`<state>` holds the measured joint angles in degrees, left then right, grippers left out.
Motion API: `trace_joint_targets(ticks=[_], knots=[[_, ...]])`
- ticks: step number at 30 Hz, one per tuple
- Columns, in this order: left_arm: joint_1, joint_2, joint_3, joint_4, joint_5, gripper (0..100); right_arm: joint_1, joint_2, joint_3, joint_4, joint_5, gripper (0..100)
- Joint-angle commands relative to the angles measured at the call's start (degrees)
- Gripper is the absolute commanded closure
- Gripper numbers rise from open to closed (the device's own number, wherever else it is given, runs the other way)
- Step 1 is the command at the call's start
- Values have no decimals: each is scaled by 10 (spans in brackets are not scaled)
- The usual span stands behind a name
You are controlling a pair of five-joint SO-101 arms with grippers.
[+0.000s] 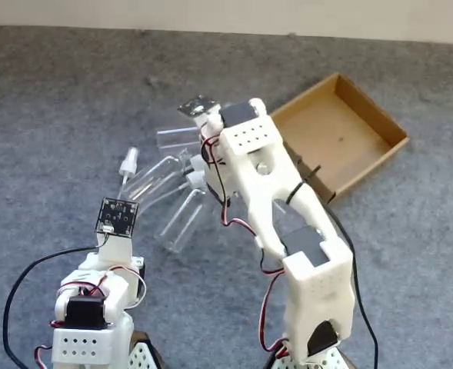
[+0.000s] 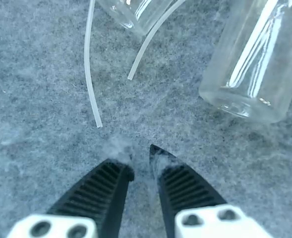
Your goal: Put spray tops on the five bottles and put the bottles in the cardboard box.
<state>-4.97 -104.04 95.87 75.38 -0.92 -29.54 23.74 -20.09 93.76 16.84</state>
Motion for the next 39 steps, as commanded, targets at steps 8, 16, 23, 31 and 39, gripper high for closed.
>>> trace_joint_targets(ticks=[8,16,23,31,39], knots=[[6,-3,12,2,-6,994,-7,40,-7,-29,6,713],[6,-3,12,2,-6,994,-8,39,-8,-22,9,648],[6,-3,12,2,-6,994,-22,39,-10,7,6,649],[6,-3,12,2,-6,993,-66,41,-21,18,5,649],[6,-3,12,2,-6,994,-71,53,-11,-7,-32,649]])
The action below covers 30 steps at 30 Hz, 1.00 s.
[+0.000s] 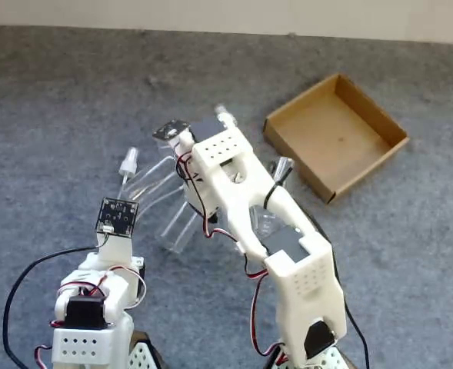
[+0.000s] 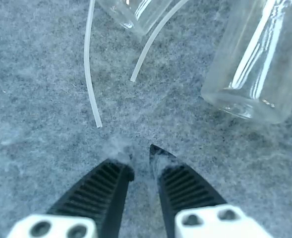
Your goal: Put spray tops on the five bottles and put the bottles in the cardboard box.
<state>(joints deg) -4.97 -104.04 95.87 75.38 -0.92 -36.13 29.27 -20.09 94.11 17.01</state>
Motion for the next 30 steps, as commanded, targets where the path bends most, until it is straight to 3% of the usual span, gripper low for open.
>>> trace_joint_targets(ticks=[1,10,30], knots=[[6,-3,12,2,-6,994,-5,3,-11,-10,-59,649],[6,-3,12,2,-6,994,-5,62,-12,-10,-208,649],[6,-3,12,2,-6,994,-5,77,-35,-37,-212,717]])
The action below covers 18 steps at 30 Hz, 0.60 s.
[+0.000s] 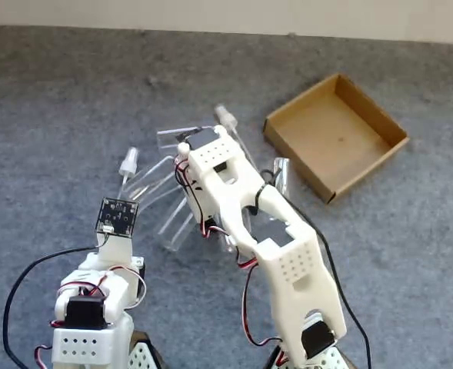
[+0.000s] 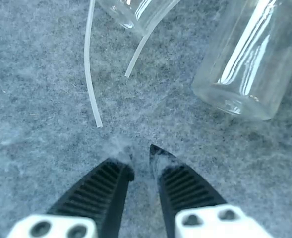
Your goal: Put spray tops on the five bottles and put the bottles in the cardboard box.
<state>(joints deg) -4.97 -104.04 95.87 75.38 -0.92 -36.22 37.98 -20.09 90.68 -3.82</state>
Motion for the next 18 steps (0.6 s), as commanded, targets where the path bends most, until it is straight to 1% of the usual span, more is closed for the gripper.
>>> trace_joint_targets(ticks=[1,4,6,9,11,12,15,18], knots=[[6,-3,12,2,-6,994,-2,-10,-44,-1,-4,728],[6,-3,12,2,-6,994,5,-10,-88,22,-2,797],[6,-3,12,2,-6,993,9,-10,-125,47,-2,824],[6,-3,12,2,-6,993,19,-10,-197,103,-1,824],[6,-3,12,2,-6,993,30,-14,-239,107,3,825],[6,-3,12,2,-6,993,35,-19,-256,107,16,825],[6,-3,12,2,-6,993,39,-47,-247,107,69,826],[6,-3,12,2,-6,993,37,-94,-221,107,88,826]])
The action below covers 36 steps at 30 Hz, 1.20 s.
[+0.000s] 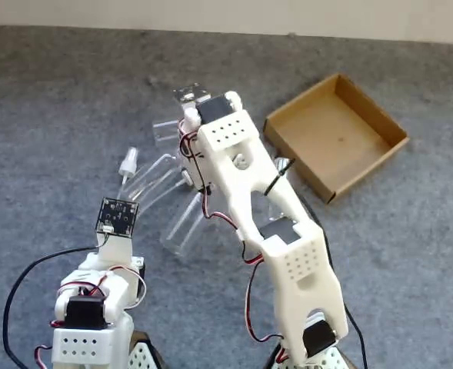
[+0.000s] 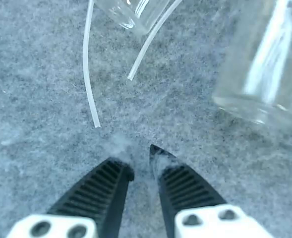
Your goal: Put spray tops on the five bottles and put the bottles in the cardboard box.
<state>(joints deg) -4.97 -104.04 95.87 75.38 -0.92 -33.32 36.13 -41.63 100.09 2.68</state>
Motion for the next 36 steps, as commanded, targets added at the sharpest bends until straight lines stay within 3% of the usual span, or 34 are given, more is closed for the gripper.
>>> trace_joint_targets(ticks=[1,17,26,36], knots=[[6,-3,12,2,-6,993,8,-93,4,13,25,826],[6,-3,12,2,-6,994,11,-342,203,7,26,825],[6,-3,12,2,-6,994,8,-368,210,10,26,825],[6,-3,12,2,-6,994,8,-596,221,9,26,825]])
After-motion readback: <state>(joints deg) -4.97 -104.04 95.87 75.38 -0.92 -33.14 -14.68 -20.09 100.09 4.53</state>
